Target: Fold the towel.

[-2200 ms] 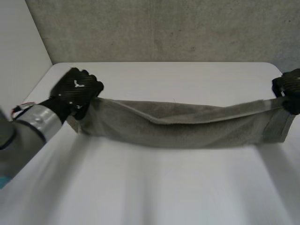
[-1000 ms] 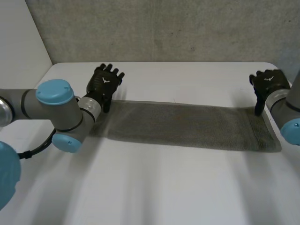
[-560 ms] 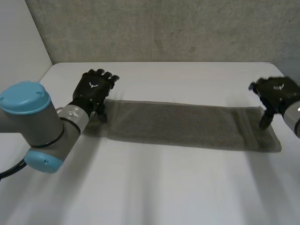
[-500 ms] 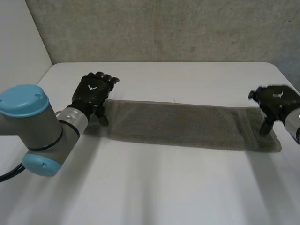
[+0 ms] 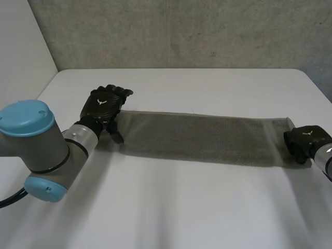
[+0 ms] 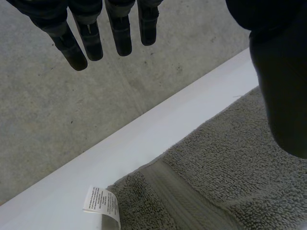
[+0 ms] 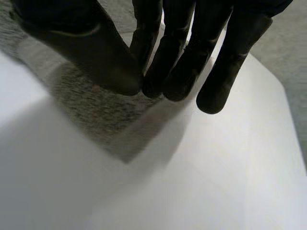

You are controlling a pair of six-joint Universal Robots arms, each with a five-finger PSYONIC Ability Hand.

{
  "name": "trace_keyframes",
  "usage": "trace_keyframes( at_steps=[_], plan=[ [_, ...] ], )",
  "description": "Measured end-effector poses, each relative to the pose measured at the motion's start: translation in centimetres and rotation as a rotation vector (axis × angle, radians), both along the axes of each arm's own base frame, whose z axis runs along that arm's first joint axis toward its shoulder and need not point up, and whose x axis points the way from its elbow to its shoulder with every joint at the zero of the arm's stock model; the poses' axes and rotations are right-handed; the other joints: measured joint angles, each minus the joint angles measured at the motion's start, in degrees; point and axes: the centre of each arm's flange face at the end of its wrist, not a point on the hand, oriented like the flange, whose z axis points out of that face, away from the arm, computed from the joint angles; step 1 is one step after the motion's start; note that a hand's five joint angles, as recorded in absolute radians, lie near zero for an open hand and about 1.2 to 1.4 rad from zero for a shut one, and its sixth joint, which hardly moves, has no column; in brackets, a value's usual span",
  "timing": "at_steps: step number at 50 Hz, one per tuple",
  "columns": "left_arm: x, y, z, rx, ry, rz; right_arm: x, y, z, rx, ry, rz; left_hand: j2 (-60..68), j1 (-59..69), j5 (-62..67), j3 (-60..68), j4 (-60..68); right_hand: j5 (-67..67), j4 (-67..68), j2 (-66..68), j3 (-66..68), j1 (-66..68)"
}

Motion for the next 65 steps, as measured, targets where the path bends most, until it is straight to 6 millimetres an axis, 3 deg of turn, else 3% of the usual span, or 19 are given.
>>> trace_keyframes(
  at_steps=[10, 16, 20, 22, 25, 27, 36, 55, 58, 63, 65],
  plan=[
    [-0.1, 0.2, 0.0, 0.001, 0.000, -0.005, -2.1, -1.9, 0.9, -0.082, 0.054, -0.073, 0.00, 0.00, 0.00, 0.00, 0.00, 3.68, 3.76, 2.31, 3.82, 2.81],
    [0.1, 0.1, 0.5, -0.012, 0.005, 0.000, -5.1, -3.3, 1.8, -0.110, 0.182, -0.139, 0.00, 0.00, 0.00, 0.00, 0.00, 3.66, 3.75, 2.29, 3.82, 2.80],
    [0.2, 0.1, 1.0, -0.023, 0.009, 0.005, -6.2, -3.5, 2.0, -0.105, 0.206, -0.153, 0.00, 0.00, 0.00, 0.00, 0.00, -3.30, -2.54, -3.89, -2.71, -4.02],
    [0.2, 0.1, 1.1, -0.024, 0.010, 0.006, -6.1, -3.4, 2.0, -0.101, 0.182, -0.142, 0.00, 0.00, 0.00, 0.00, 0.00, -12.03, -11.05, -12.31, -11.00, -12.25],
    [0.3, 0.2, 1.0, -0.022, 0.010, 0.005, -5.0, -2.9, 2.0, -0.096, 0.083, -0.084, 0.00, 0.00, 0.00, 0.00, 0.00, -35.56, -33.64, -35.31, -33.62, -35.93],
    [0.2, 0.3, 1.0, -0.019, 0.009, 0.004, -4.2, -2.4, 2.2, -0.093, 0.002, -0.034, 0.00, -0.01, 0.00, 0.00, 0.00, -42.38, -40.24, -41.37, -40.14, -41.52],
    [0.1, 0.6, 0.7, -0.014, 0.007, -0.003, -2.2, -1.1, 2.7, -0.068, -0.191, 0.100, 0.00, -0.01, 0.00, 0.00, 0.00, -45.56, -42.81, -43.41, -42.74, -44.60],
    [0.0, 0.6, 0.6, -0.021, 0.009, -0.006, -2.2, -1.2, -0.9, 0.008, -0.133, 0.125, 0.00, -0.16, 0.00, 0.00, 0.00, -40.27, -40.54, -41.16, -39.97, -40.70],
    [0.0, 0.6, 0.6, -0.020, 0.008, -0.006, -2.2, -1.2, -1.3, 0.016, -0.131, 0.128, 0.00, -0.18, 0.00, 0.00, 0.00, -34.69, -34.52, -35.62, -34.48, -35.52],
    [0.0, 0.6, 0.6, -0.019, 0.008, -0.006, -2.3, -1.5, -1.5, 0.013, -0.131, 0.122, 0.00, -0.20, 0.00, 0.00, 0.00, -1.93, -1.28, -1.25, -1.74, -2.62],
    [0.0, 0.6, 0.5, -0.019, 0.007, -0.006, -2.6, -1.8, -1.4, 0.002, -0.128, 0.109, 0.00, -0.20, 0.00, 0.00, 0.00, 2.40, 3.60, 1.94, 2.06, 1.54]
  ],
)
